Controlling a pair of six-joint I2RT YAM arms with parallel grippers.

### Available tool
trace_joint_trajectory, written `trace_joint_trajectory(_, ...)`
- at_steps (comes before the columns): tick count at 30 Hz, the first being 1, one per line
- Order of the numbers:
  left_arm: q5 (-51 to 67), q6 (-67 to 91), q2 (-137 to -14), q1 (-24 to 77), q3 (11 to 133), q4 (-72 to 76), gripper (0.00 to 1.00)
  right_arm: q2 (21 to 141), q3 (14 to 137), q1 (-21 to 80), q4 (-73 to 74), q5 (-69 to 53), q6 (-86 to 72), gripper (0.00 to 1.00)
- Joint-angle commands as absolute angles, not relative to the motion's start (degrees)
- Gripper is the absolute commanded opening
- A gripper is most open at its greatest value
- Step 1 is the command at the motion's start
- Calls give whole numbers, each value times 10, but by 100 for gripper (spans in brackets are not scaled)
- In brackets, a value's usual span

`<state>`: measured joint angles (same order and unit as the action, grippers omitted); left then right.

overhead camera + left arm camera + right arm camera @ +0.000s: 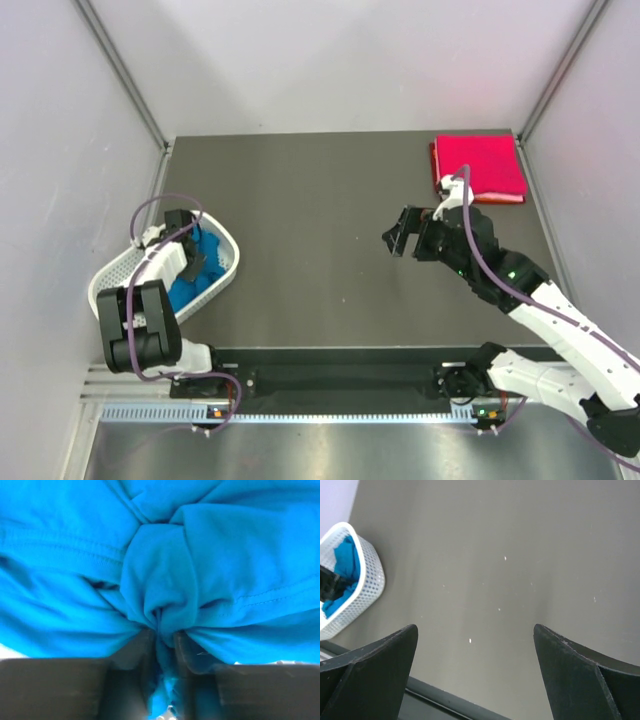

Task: Fold and stack the t-shirts
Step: Grab the tshirt from the pile, then move the tshirt to the center of the board

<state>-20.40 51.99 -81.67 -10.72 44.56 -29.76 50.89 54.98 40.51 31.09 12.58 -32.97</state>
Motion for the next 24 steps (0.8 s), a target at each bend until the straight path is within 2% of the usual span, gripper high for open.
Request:
trace_joint_trajectory(1, -176, 512, -831, -113, 446, -260, 16, 511, 598, 408, 306, 132, -316, 99)
trace_joint_trajectory(2, -178, 505, -814, -113, 462, -281, 0, 510, 605, 409, 311, 132, -317, 100)
trace_joint_trajectory(10, -258, 454, -693, -112, 583, -391, 0, 493, 611, 408, 317, 130, -316, 100)
trace_joint_trajectory(13, -256, 428, -647, -112, 646, -410, 0, 490, 614, 408, 318, 130, -315, 100)
trace_joint_trajectory(16, -205, 403, -601, -112, 721, -366, 0, 487, 615, 408, 316, 131, -316, 99)
trace_joint_trajectory(20, -63, 419, -579, -112, 818, -255, 0, 490, 630, 408, 323, 132, -316, 100)
trace_joint_trajectory(21, 31, 431, -586, -112, 837, -231, 0, 491, 635, 408, 328, 134, -316, 100)
trace_joint_trajectory(24, 181, 531, -645, -108, 915, -137, 0, 490, 648, 408, 338, 146, -316, 100)
